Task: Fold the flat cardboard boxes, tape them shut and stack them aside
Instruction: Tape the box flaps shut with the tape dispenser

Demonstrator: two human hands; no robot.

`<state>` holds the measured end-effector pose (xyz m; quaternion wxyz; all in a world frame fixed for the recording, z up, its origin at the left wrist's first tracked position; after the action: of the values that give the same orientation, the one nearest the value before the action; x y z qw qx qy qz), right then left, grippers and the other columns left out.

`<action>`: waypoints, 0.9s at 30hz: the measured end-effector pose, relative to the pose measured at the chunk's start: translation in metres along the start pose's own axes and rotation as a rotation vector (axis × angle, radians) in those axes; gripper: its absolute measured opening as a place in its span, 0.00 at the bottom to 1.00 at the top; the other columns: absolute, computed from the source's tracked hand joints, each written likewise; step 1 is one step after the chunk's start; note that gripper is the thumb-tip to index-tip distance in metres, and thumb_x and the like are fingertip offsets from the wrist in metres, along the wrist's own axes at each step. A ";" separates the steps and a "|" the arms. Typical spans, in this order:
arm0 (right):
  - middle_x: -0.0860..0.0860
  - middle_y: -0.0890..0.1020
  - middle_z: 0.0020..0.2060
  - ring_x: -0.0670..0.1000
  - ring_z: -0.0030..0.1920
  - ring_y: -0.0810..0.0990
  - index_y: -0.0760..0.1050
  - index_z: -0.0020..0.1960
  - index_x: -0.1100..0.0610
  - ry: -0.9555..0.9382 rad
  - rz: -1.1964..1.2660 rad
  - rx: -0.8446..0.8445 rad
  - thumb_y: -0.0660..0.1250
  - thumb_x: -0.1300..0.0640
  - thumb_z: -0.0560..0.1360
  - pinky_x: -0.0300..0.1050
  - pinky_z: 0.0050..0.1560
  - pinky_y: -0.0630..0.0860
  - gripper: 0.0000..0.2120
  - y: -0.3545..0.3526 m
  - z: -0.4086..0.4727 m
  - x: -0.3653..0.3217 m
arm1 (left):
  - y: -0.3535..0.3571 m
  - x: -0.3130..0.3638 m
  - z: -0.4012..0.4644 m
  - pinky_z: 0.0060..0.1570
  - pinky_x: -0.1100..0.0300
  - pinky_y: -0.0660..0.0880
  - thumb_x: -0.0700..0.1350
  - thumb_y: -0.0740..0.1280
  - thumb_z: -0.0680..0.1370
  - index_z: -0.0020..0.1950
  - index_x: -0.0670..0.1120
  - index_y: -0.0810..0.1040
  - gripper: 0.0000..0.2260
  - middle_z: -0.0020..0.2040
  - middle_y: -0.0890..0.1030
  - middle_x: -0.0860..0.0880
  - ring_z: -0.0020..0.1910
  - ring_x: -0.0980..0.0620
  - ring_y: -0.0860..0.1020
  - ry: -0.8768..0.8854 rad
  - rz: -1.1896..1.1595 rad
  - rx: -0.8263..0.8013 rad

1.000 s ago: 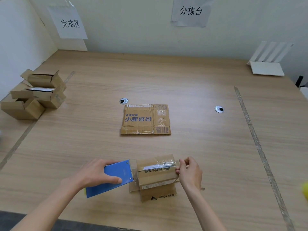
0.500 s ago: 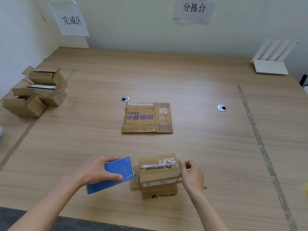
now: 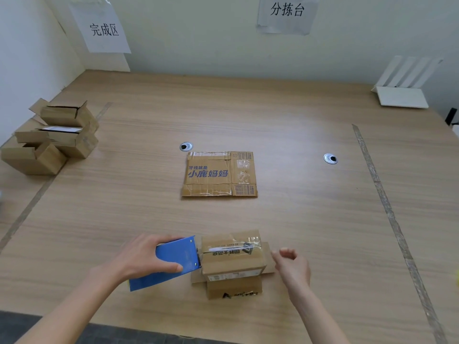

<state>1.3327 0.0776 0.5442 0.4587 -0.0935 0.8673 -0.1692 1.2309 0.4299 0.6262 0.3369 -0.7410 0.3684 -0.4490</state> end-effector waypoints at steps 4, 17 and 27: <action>0.43 0.77 0.64 0.45 0.67 0.75 0.74 0.64 0.48 -0.641 -0.223 -0.006 0.64 0.52 0.82 0.43 0.67 0.72 0.11 0.011 -0.043 -0.060 | 0.001 0.001 0.000 0.39 0.63 0.75 0.75 0.69 0.60 0.56 0.86 0.64 0.27 0.48 0.75 0.77 0.45 0.71 0.76 0.009 -0.001 -0.018; 0.47 0.57 0.82 0.52 0.82 0.52 0.57 0.82 0.44 -1.053 -1.058 -0.279 0.39 0.42 0.84 0.51 0.78 0.42 0.28 0.102 -0.067 -0.051 | -0.017 -0.006 -0.010 0.37 0.65 0.70 0.75 0.68 0.61 0.57 0.86 0.62 0.27 0.48 0.72 0.80 0.48 0.75 0.72 0.048 0.078 -0.065; 0.43 0.54 0.82 0.48 0.83 0.44 0.51 0.81 0.37 -0.972 -1.047 -0.304 0.37 0.26 0.78 0.51 0.79 0.36 0.35 0.104 -0.065 -0.049 | -0.030 -0.010 -0.015 0.37 0.67 0.68 0.76 0.67 0.61 0.66 0.78 0.62 0.33 0.44 0.76 0.73 0.42 0.69 0.75 0.087 0.223 -0.054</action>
<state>1.3057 0.2030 0.5760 0.6329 -0.6233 0.4211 -0.1836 1.2212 0.4510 0.6521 0.3485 -0.6841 0.4746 -0.4304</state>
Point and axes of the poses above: each hand's wrist, its own z-axis towards the middle knuckle, its own y-axis out of the palm, x = y × z, the point moved 5 cm from there along z, towards the middle knuckle
